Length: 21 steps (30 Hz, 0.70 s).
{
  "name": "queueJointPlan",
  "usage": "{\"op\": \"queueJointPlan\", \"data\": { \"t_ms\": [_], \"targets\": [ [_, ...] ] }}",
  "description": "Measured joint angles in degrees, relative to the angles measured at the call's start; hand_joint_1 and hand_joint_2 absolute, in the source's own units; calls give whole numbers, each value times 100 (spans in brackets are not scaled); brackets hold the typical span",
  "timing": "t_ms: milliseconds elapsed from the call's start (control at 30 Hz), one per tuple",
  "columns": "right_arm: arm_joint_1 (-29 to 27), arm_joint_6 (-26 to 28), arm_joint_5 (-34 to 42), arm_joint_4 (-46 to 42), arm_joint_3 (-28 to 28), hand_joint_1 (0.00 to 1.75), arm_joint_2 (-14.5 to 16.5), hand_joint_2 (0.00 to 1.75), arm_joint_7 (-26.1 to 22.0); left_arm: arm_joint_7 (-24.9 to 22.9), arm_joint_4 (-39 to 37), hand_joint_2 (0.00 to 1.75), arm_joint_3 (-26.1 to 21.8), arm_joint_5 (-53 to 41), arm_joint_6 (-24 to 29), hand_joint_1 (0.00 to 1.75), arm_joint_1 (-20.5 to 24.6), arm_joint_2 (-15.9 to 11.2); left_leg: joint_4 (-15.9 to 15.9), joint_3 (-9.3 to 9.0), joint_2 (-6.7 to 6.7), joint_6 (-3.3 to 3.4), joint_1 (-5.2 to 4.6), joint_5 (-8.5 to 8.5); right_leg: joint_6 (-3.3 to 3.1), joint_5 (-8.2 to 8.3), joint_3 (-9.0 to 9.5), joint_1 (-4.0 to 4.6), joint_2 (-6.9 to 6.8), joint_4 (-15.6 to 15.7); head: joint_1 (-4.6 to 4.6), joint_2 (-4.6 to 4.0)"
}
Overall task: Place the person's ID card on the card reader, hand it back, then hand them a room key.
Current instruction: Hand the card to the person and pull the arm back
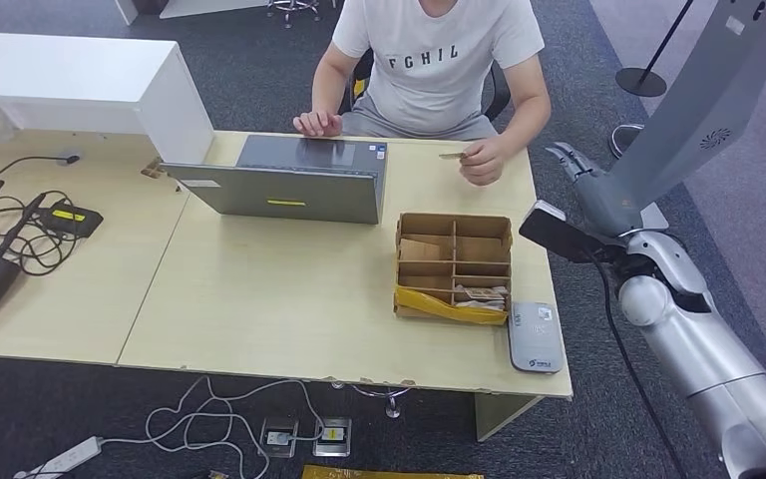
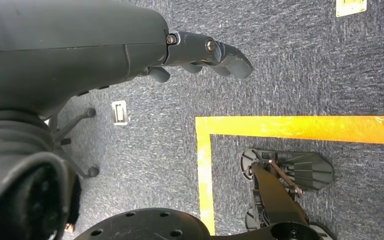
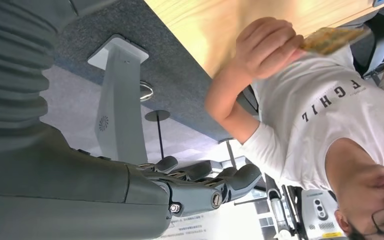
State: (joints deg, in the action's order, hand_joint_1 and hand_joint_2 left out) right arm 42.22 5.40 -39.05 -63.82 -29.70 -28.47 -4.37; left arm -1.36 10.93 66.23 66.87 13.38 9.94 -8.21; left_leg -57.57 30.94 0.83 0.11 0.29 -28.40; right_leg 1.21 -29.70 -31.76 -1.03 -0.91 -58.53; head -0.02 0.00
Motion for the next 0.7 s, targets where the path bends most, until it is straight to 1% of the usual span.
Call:
{"op": "queueJointPlan", "data": {
  "t_ms": [100,200,267,333,433,600,667,700],
  "targets": [
    [-52,-29,5,-60,12,0,-11,0,206,-1,0,0,0,45,41,0,-2,8,-1,-3,0,0,0,0,0,0,0,0,0,0,1,0],
    [-237,-316,88,-425,69,0,-136,0,687,-17,0,0,0,105,35,0,-13,11,-2,-3,1,0,0,0,0,0,1,0,-1,1,1,0],
    [-394,-580,187,-807,116,0,-261,87,977,-36,0,0,0,116,-35,0,-22,3,-2,-2,-1,0,-1,-1,0,0,0,-1,0,1,1,0],
    [-524,-761,242,-1173,156,0,-382,175,1142,-45,0,0,0,118,-100,0,-25,-14,-2,-2,-5,-1,-1,-2,0,0,-2,-1,2,1,0,0],
    [-649,-932,258,-1556,204,0,-522,175,1281,-46,0,0,0,124,-129,0,-23,-28,-2,-5,-7,-2,-1,-3,0,0,-3,-1,4,2,0,0],
    [-673,-972,266,-1628,213,0,-550,175,1318,-46,0,0,0,129,-129,0,-24,-31,-2,-5,-7,-2,-1,-3,0,0,-3,-1,4,2,0,0],
    [-720,-1062,308,-1747,230,0,-607,175,1417,-46,0,0,0,143,-132,0,-26,-37,-2,-6,-6,-2,-1,-2,0,0,-3,-1,3,2,0,0],
    [-819,-1158,364,-1944,266,0,-714,175,1567,-46,-1,0,0,155,-137,0,-28,-43,-2,-5,-4,-2,-1,-2,0,0,-2,-1,1,2,1,0]
  ]
}}
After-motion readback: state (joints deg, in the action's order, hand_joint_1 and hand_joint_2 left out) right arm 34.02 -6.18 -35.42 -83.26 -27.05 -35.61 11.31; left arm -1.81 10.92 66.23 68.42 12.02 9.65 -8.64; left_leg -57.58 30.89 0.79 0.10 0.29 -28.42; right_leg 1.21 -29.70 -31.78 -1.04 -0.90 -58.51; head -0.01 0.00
